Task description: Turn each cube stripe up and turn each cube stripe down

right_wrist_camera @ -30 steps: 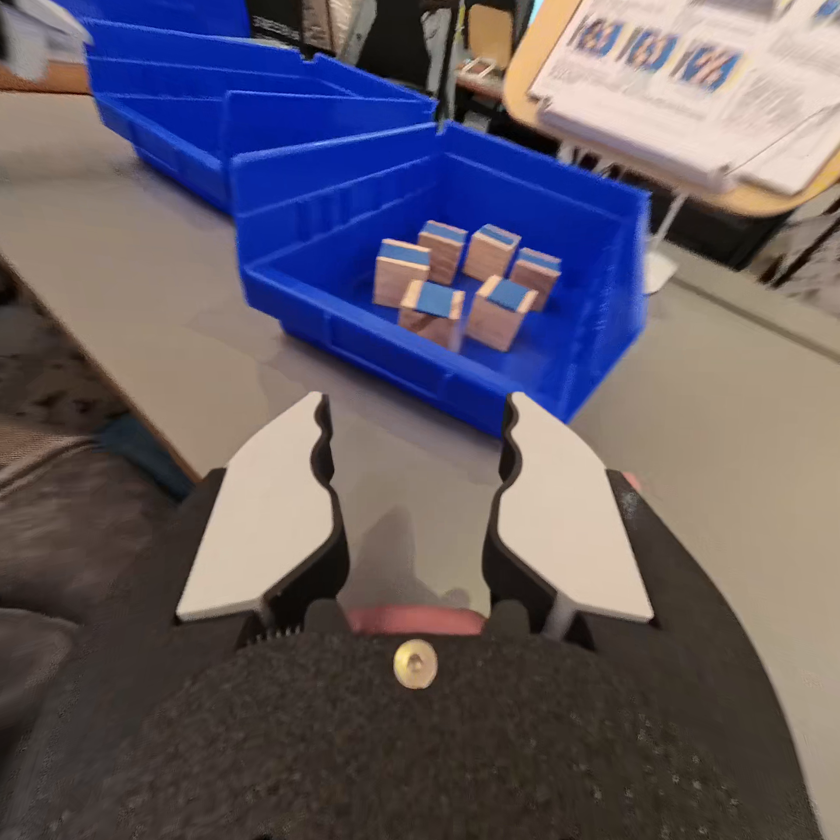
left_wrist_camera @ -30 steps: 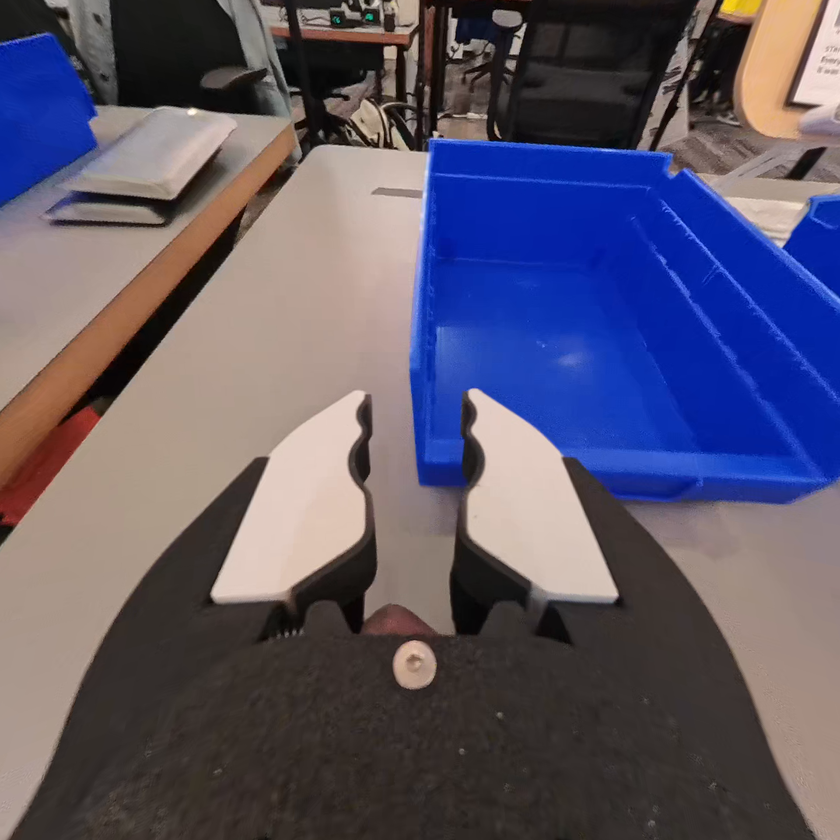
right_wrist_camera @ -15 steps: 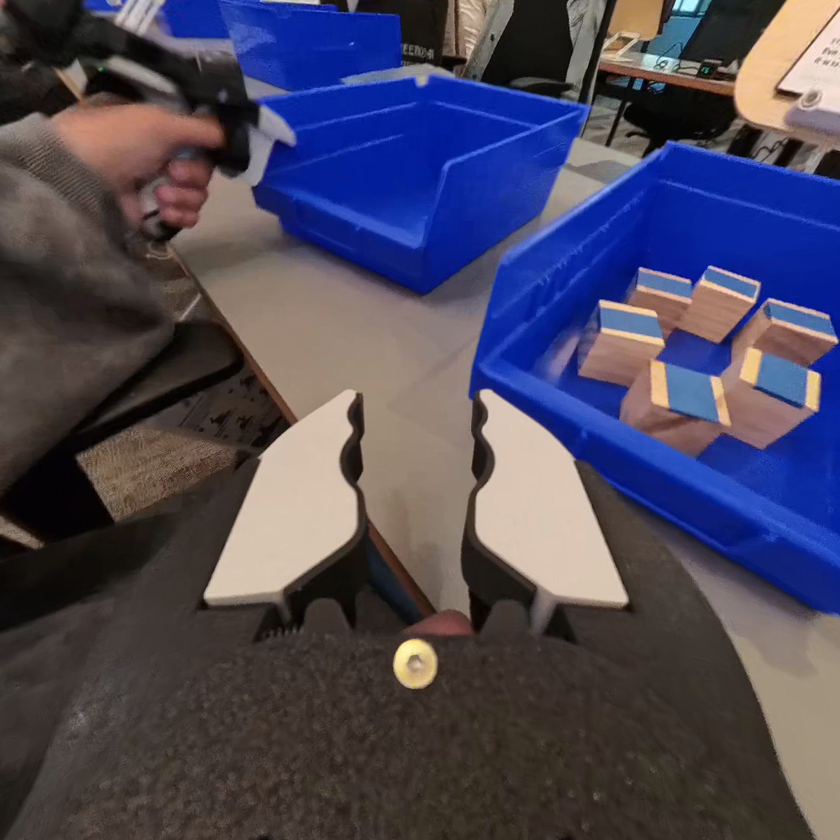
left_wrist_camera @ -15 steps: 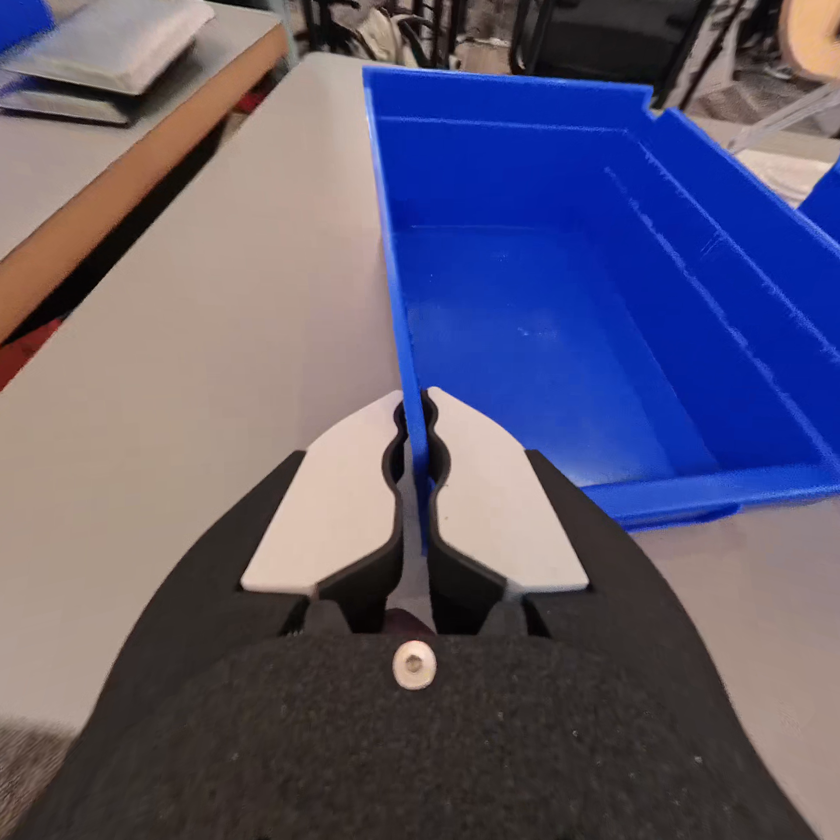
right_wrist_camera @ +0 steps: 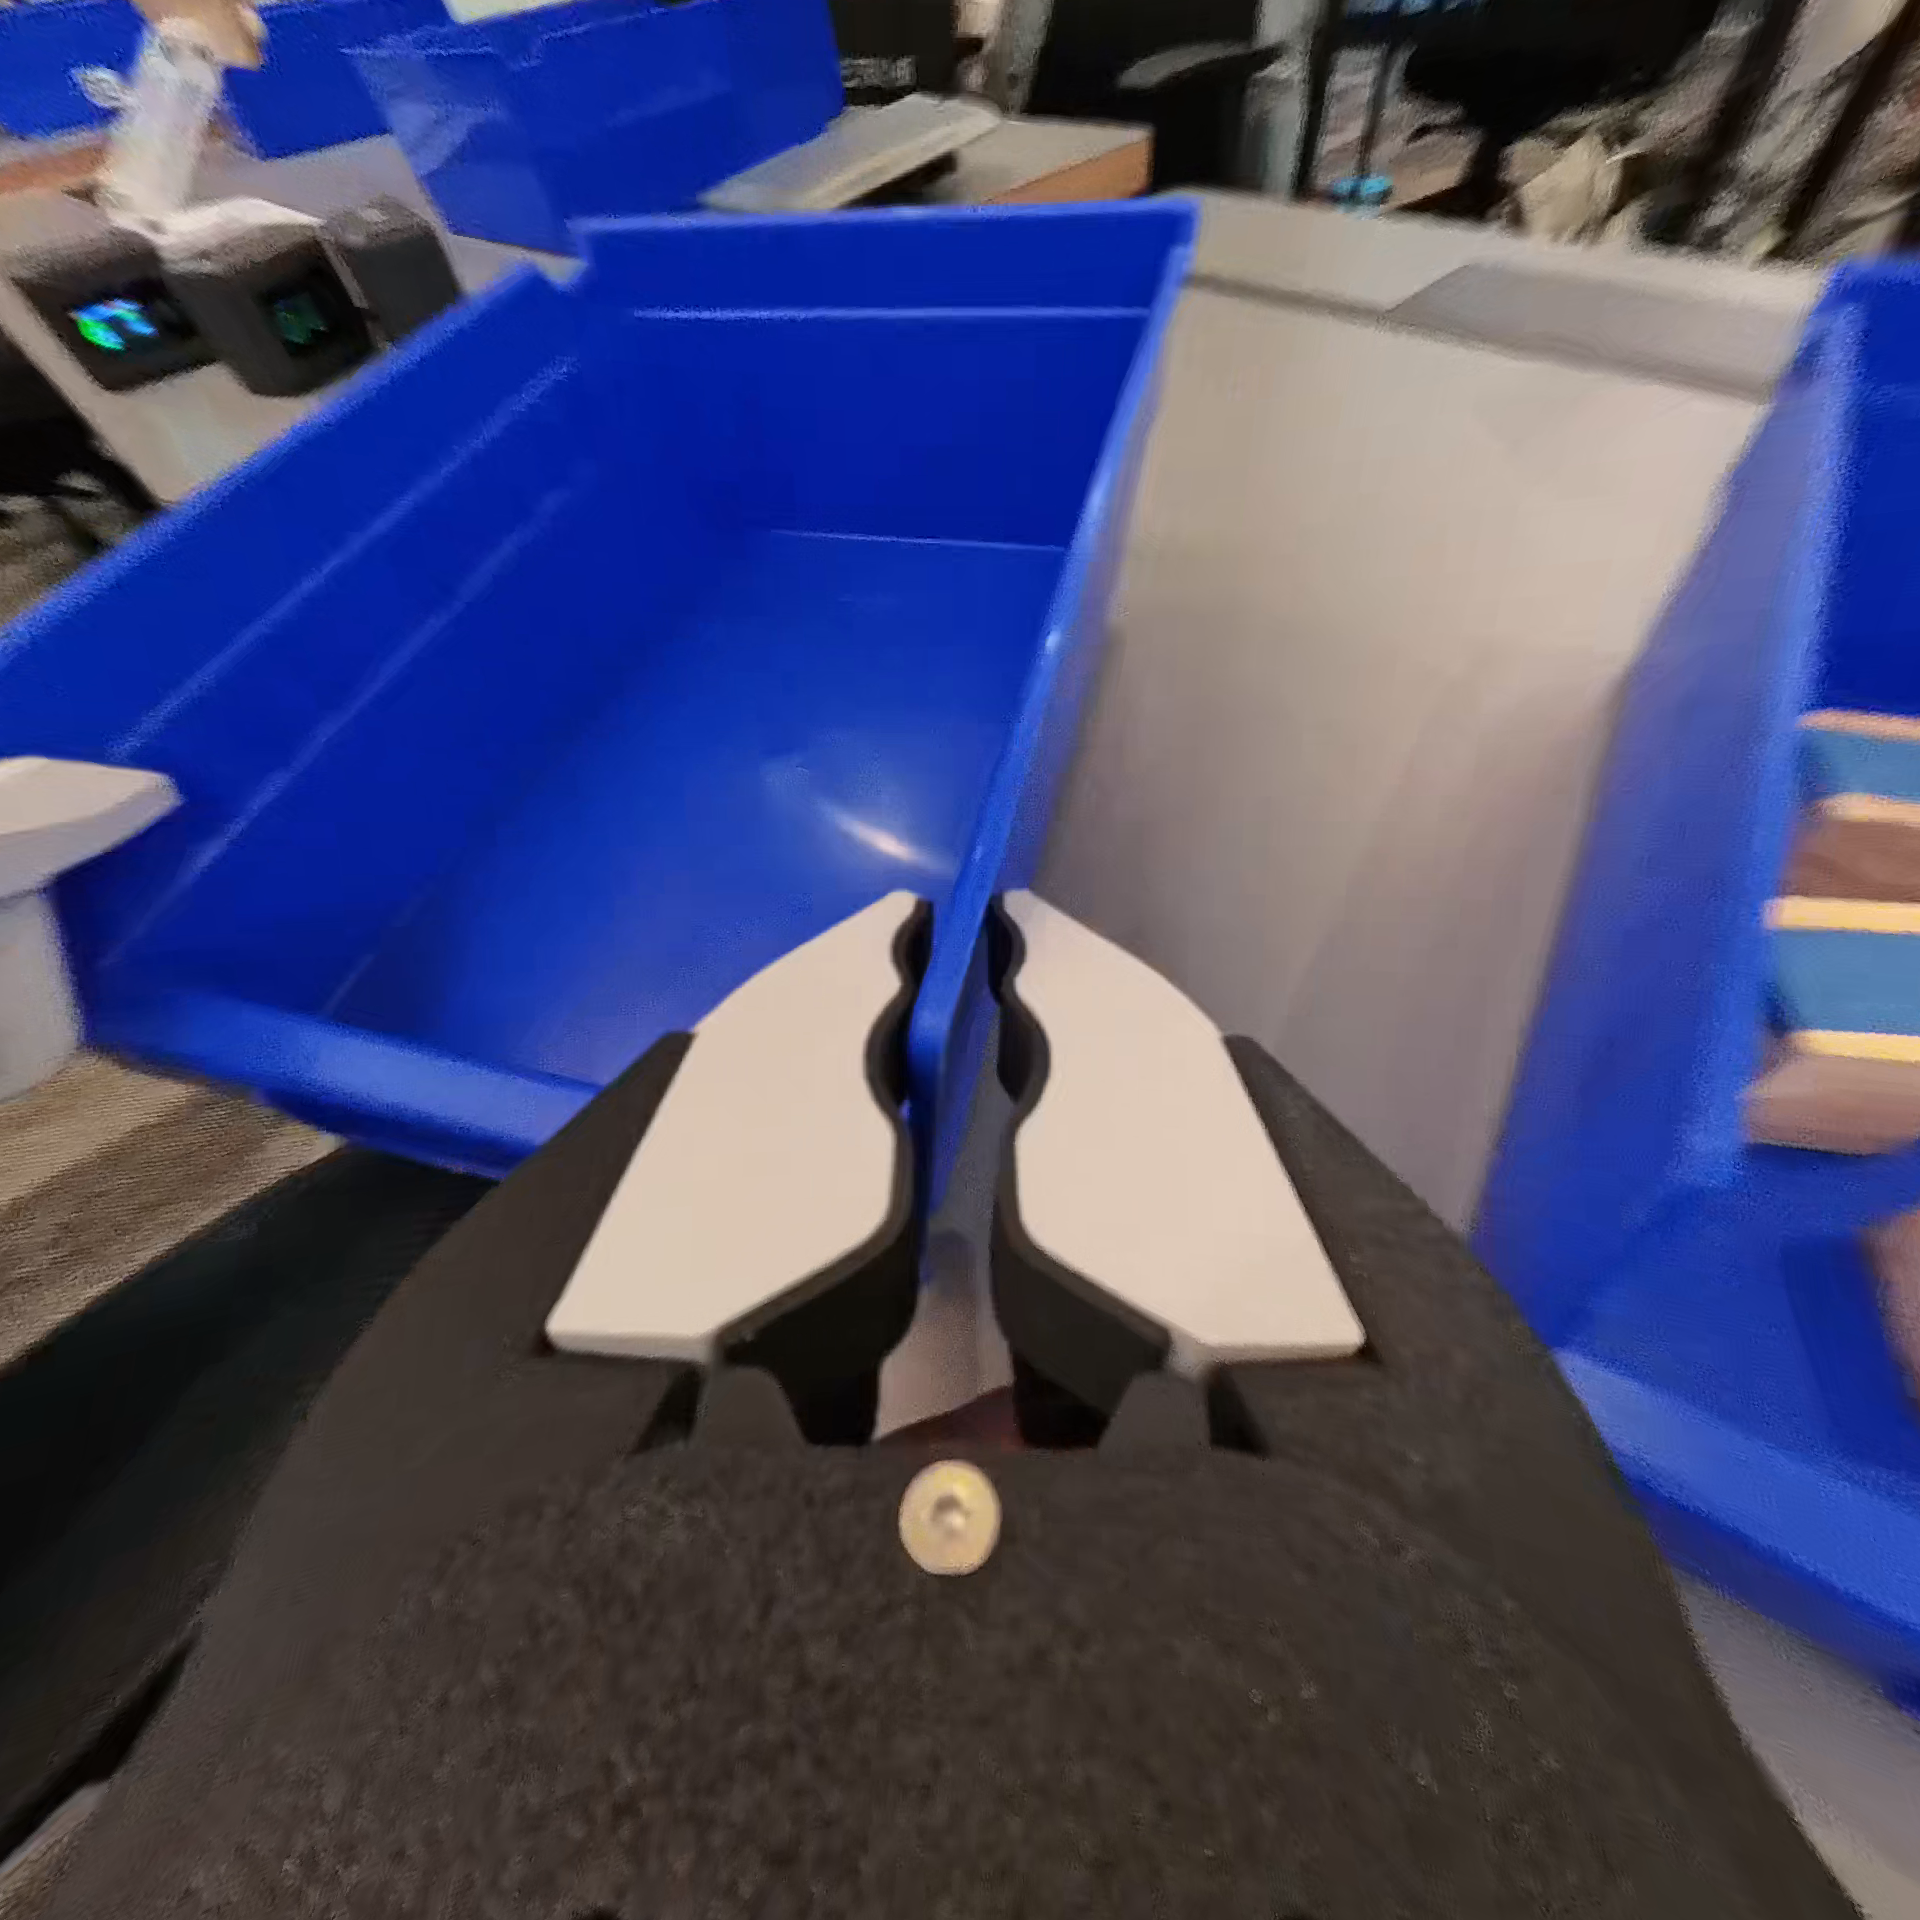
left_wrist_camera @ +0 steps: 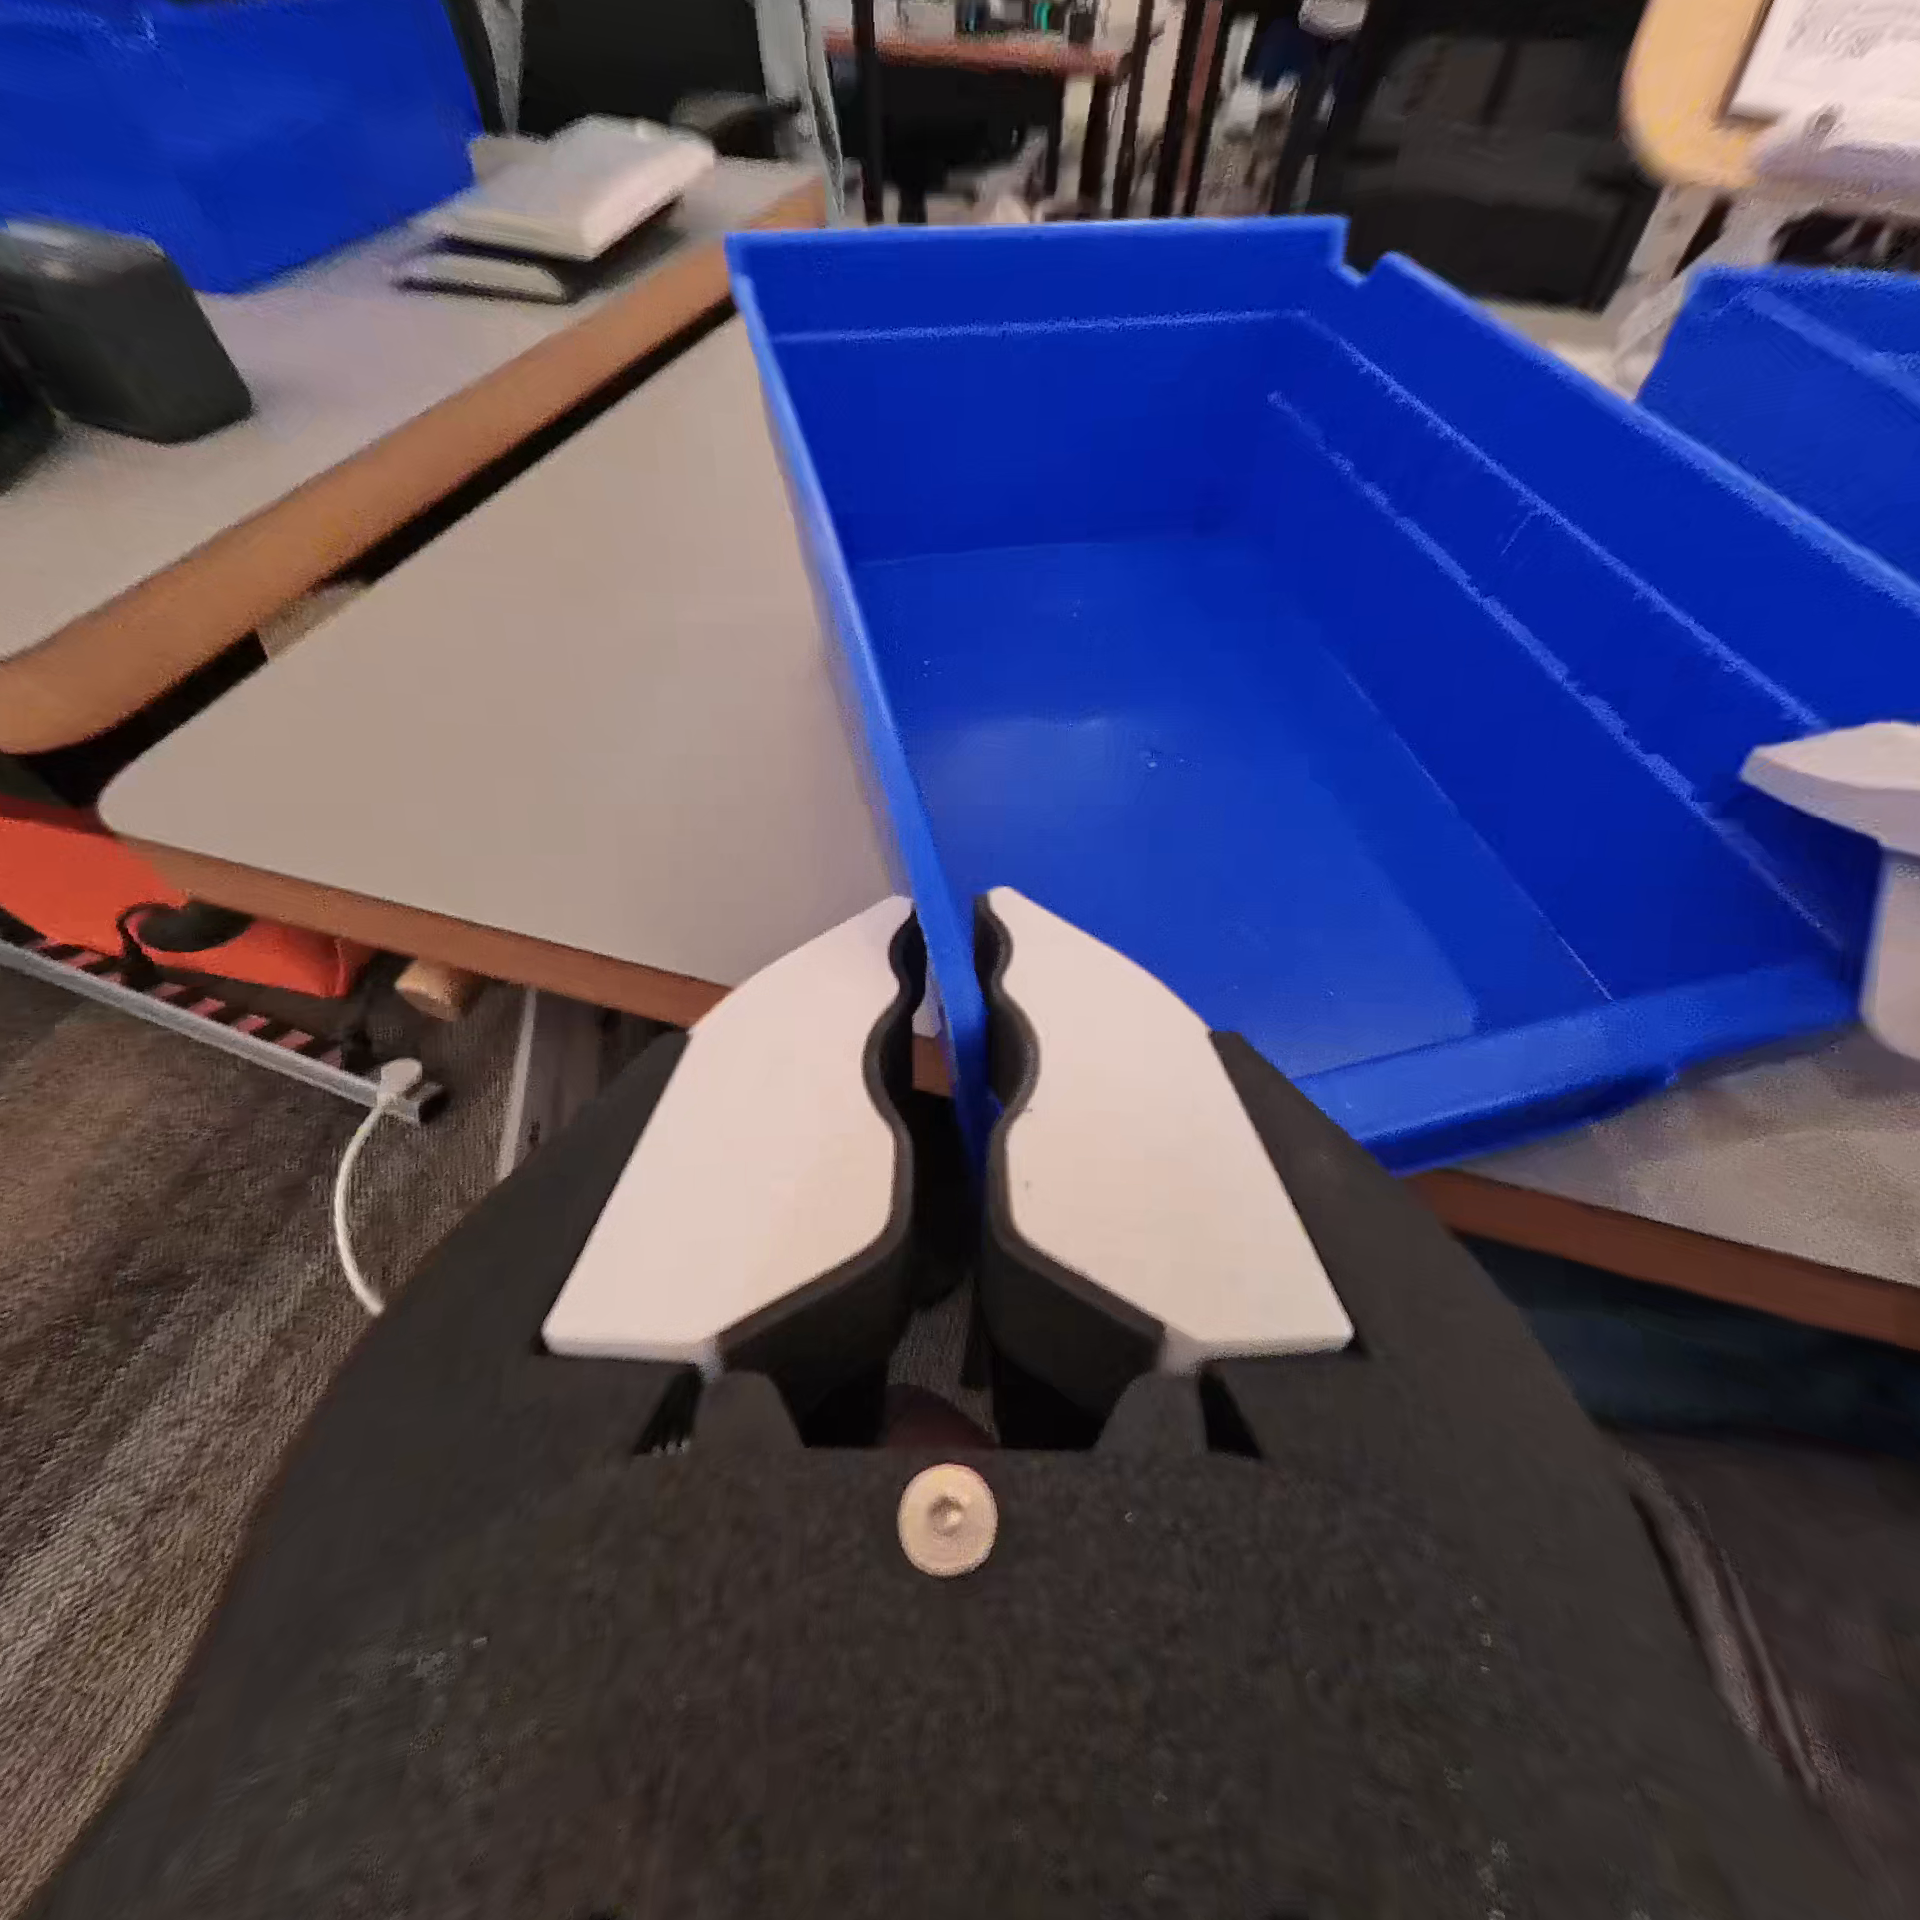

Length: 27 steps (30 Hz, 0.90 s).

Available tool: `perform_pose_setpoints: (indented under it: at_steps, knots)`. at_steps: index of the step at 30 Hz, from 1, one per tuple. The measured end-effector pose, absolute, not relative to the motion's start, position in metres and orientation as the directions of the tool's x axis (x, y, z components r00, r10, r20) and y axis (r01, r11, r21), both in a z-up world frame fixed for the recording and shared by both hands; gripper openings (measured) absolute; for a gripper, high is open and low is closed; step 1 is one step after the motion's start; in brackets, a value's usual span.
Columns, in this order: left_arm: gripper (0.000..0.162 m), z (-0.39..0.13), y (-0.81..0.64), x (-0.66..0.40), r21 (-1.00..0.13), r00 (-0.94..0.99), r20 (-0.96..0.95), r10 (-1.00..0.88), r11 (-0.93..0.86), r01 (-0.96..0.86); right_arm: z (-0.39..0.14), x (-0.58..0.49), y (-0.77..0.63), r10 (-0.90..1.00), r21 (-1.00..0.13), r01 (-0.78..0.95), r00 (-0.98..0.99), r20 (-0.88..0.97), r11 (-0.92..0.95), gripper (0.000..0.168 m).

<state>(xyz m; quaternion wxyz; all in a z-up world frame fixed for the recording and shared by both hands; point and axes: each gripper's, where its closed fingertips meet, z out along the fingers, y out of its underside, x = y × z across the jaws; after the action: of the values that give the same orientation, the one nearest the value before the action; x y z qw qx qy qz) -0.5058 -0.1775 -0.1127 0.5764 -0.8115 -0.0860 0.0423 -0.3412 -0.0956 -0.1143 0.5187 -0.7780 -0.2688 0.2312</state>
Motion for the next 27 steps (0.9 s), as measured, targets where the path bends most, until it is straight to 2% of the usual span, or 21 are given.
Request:
perform_pose_setpoints:
  at_steps: [4, 7, 10, 13, 16, 19, 22, 27]
  knots:
    - [0.006, -0.055, -0.182, -0.477, -0.997, 0.975, -0.041, 0.22, -0.08, -0.024, -0.058, -0.31, -0.096, 0.589, -0.989, 0.095, 0.808, 0.01, -0.114, 0.005]
    - [0.005, -0.001, -0.164, -0.435, -0.996, 0.987, -0.046, 0.151, 0.073, -0.057, 0.003, -0.26, -0.097, 0.503, -0.997, 0.042, 0.862, 0.066, 0.06, 0.005]
    - [0.005, 0.039, -0.129, -0.369, -0.992, 0.999, -0.041, -0.002, 0.116, -0.04, 0.046, -0.187, -0.089, 0.387, -0.992, 0.039, 0.919, 0.082, 0.119, 0.004]
    - [0.007, 0.053, -0.087, -0.28, -0.997, 0.974, -0.078, -0.212, 0.031, -0.074, 0.063, -0.095, -0.079, 0.242, -0.994, 0.038, 0.968, 0.062, 0.105, 0.005]
    - [0.007, 0.039, -0.058, -0.191, -0.986, 0.945, -0.154, -0.287, -0.012, -0.165, 0.055, -0.005, -0.068, 0.109, -0.997, 0.069, 0.992, 0.071, 0.021, 0.004]
    - [0.009, 0.017, -0.036, -0.098, -0.986, 0.914, -0.058, -0.402, -0.123, -0.116, 0.042, 0.086, -0.055, 0.014, -0.994, -0.006, 1.0, -0.008, -0.106, 0.004]
    - [0.01, -0.015, -0.026, -0.015, -0.963, 0.889, 0.059, -0.455, -0.261, -0.069, 0.007, 0.168, -0.049, -0.057, -0.954, -0.012, 0.998, 0.005, -0.3, 0.004]
    - [0.009, -0.082, -0.02, 0.082, -0.93, 0.877, 0.017, -0.481, -0.33, -0.163, -0.061, 0.268, -0.048, -0.115, -0.918, -0.118, 0.99, -0.08, -0.379, 0.004]
